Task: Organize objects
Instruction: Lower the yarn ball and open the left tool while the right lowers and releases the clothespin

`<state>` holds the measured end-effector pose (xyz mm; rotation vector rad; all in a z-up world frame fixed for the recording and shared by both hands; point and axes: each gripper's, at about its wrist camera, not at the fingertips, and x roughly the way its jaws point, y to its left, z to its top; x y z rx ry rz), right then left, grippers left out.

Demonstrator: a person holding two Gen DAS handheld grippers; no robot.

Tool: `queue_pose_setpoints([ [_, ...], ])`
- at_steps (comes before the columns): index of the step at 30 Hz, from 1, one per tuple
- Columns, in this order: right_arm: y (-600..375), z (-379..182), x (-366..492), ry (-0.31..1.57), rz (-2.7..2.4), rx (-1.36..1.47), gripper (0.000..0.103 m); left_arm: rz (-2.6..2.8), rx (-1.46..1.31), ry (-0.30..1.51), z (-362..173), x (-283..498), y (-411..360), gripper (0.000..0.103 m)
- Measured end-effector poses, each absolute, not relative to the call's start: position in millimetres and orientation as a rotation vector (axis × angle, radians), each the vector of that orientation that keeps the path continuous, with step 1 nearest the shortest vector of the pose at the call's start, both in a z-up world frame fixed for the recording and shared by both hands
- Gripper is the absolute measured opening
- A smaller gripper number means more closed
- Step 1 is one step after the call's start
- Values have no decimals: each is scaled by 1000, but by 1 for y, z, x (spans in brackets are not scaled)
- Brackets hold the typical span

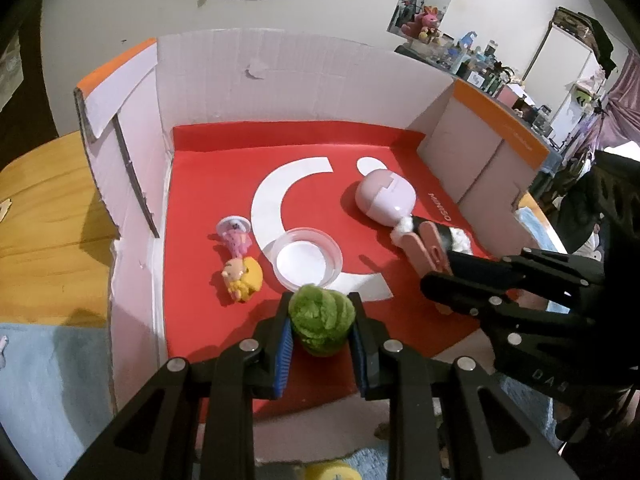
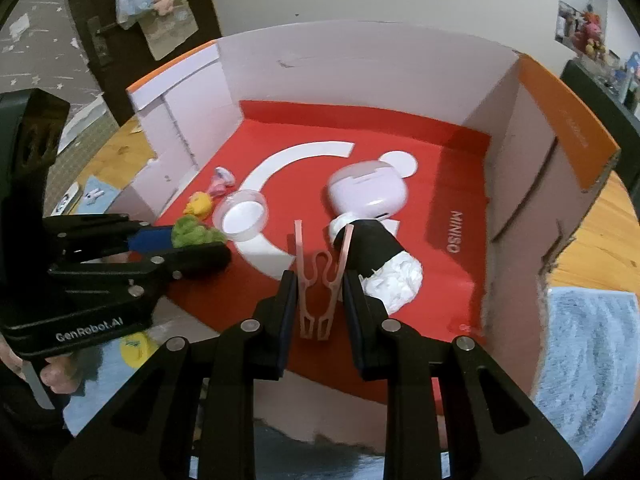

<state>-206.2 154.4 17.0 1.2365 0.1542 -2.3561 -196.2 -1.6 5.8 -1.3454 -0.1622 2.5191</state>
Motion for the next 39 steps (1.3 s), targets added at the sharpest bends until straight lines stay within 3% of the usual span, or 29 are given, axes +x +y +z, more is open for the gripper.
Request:
queue_pose_setpoints([
  [29, 157, 10, -209, 130, -2320, 1272, 22, 2543, -1356, -155, 3, -206, -1, 26],
  [39, 159, 10, -208, 122, -2317, 1267, 23, 2554, -1357, -155, 4, -206, -2, 38],
])
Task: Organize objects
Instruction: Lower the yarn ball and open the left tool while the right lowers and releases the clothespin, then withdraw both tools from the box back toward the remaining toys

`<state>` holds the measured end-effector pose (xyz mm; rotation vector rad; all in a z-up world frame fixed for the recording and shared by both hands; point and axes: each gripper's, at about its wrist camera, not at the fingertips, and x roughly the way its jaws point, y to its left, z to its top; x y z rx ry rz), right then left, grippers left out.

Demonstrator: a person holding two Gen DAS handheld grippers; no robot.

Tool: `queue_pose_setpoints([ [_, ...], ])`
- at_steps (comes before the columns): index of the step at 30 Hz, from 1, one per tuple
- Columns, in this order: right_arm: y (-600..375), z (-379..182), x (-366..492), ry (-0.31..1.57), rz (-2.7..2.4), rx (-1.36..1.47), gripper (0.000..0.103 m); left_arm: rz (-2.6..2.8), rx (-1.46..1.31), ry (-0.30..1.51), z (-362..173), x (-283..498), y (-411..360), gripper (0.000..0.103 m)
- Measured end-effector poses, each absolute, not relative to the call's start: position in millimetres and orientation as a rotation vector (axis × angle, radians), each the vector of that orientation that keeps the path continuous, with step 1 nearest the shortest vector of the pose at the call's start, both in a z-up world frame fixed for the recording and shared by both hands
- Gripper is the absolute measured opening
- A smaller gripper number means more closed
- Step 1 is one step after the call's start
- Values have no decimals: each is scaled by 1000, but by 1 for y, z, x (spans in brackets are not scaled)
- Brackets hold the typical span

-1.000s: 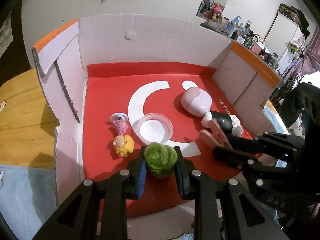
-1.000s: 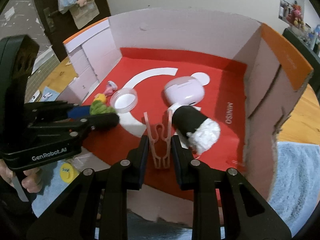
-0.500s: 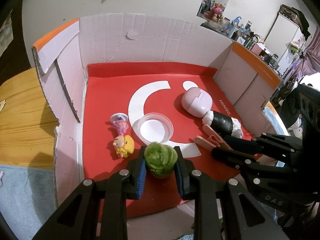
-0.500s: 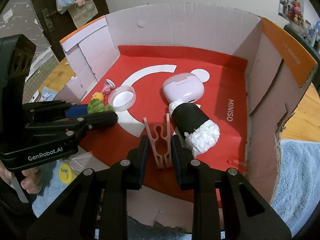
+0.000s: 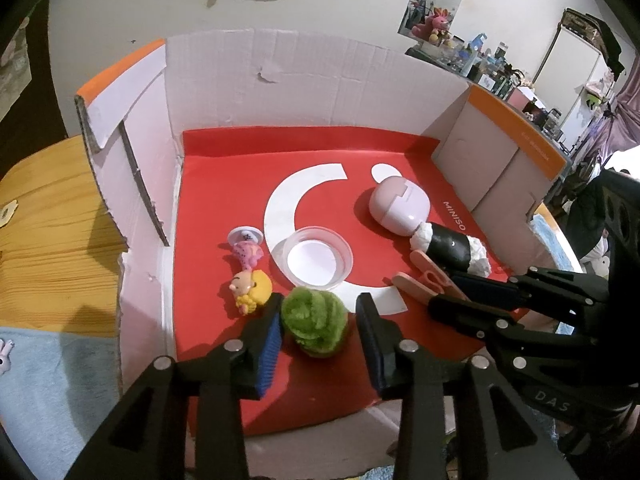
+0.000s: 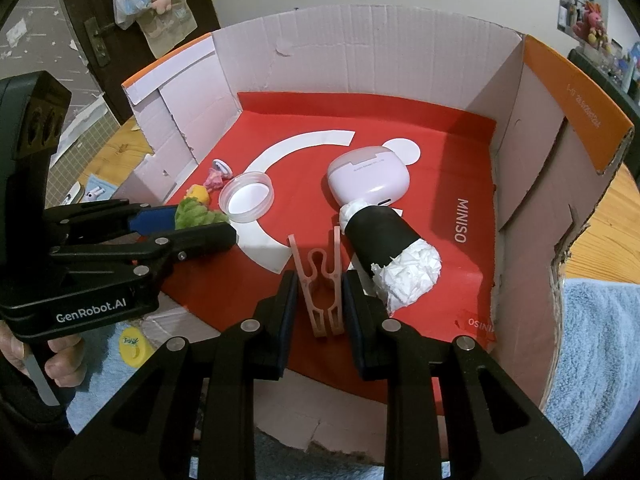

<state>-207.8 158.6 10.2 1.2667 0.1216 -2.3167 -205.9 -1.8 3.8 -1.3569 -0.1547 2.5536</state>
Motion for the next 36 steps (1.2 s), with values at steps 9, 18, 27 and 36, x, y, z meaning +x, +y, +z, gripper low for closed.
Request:
queue_pose_setpoints([
  [9, 158, 12, -205, 121, -2319, 1260, 23, 2559, -1352, -153, 5, -205, -2, 41],
  [18, 157, 16, -200, 123, -2327, 1251, 27, 2574, -1337, -151, 9, -197, -3, 44],
  [27, 156, 23, -191, 115, -2347, 1221, 52, 2590, -1320, -155, 15, -185, -5, 44],
  [36, 157, 28, -181, 112, -2358, 1199, 52, 2604, -1296, -155, 22, -171, -7, 52],
])
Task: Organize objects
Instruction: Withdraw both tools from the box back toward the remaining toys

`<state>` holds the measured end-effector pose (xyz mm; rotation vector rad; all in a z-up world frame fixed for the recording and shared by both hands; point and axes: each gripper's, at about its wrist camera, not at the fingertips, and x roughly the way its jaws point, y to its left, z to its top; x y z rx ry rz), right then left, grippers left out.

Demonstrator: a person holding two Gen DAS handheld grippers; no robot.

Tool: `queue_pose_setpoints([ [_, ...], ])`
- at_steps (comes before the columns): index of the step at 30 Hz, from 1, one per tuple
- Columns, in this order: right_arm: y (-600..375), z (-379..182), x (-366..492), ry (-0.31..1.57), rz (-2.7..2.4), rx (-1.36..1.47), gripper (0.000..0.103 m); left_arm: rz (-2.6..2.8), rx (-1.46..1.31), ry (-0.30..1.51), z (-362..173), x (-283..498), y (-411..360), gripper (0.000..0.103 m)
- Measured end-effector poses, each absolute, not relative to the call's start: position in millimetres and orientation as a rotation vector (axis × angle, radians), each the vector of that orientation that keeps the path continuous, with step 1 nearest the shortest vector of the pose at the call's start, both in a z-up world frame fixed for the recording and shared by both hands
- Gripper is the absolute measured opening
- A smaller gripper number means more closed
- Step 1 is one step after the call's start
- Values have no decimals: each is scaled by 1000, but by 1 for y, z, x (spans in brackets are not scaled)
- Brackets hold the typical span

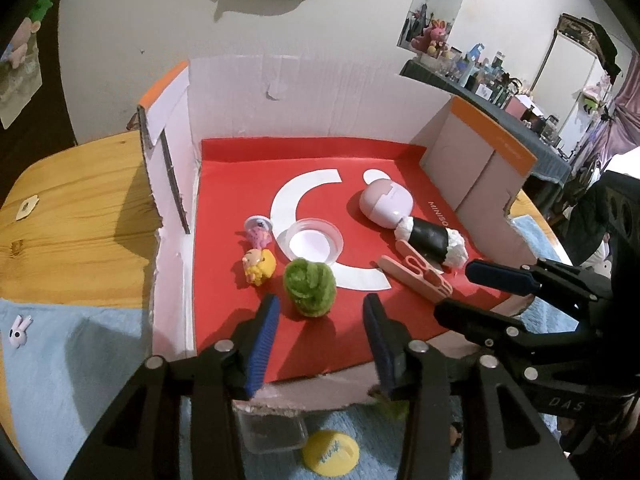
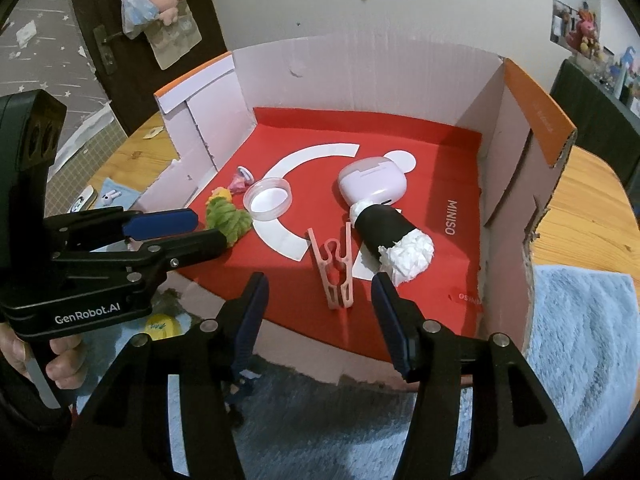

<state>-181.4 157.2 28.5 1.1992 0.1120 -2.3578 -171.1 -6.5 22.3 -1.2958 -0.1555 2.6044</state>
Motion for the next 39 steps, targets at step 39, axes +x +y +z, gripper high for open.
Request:
queue_pose_setpoints([
  [39, 162, 54, -123, 165, -2436, 1086, 85, 2664, -1213, -187, 41, -126, -18, 70],
])
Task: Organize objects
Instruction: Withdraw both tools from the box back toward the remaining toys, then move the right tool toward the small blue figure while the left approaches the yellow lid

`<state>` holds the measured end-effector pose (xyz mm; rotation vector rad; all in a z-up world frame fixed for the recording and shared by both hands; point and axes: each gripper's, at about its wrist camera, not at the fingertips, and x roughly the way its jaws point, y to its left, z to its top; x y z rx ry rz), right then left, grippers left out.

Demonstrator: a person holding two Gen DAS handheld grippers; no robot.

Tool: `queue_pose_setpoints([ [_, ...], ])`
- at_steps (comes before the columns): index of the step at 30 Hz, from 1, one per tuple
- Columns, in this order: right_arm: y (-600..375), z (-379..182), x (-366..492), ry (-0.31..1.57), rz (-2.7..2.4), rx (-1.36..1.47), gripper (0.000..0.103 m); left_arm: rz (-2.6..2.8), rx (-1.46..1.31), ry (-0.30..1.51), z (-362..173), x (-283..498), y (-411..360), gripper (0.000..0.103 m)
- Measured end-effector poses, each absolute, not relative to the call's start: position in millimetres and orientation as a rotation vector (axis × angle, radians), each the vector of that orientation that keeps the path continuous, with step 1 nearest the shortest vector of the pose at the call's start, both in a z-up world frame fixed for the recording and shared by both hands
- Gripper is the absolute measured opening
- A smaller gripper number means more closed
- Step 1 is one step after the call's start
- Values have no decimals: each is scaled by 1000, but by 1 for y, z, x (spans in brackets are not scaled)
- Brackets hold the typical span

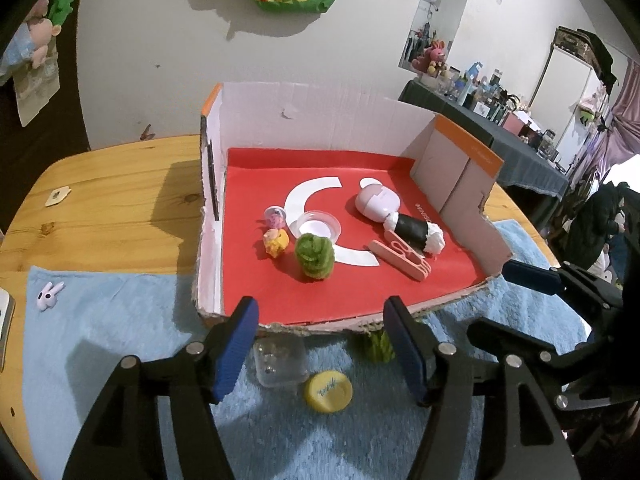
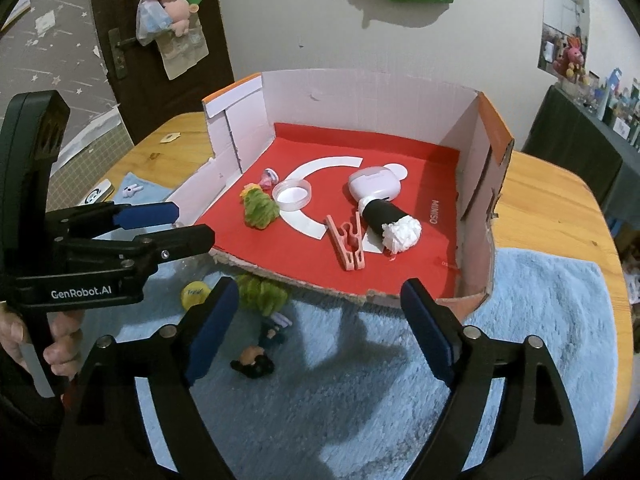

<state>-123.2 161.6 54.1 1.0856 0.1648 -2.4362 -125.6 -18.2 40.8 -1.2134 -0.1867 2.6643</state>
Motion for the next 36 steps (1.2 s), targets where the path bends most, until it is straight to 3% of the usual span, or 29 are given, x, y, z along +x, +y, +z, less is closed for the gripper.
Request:
queue_pose_setpoints([
  [7, 162, 55, -112, 172, -2444, 1078, 86, 2677, -1196, -196, 43, -114, -20, 77],
  [11, 162, 56, -103, 170, -2447, 1064, 93, 2680, -1192, -202, 44, -107, -21, 78],
  [36, 160, 39, -70, 183, -2424, 1088, 93, 2689, -1216, -207, 26, -71, -23, 86],
])
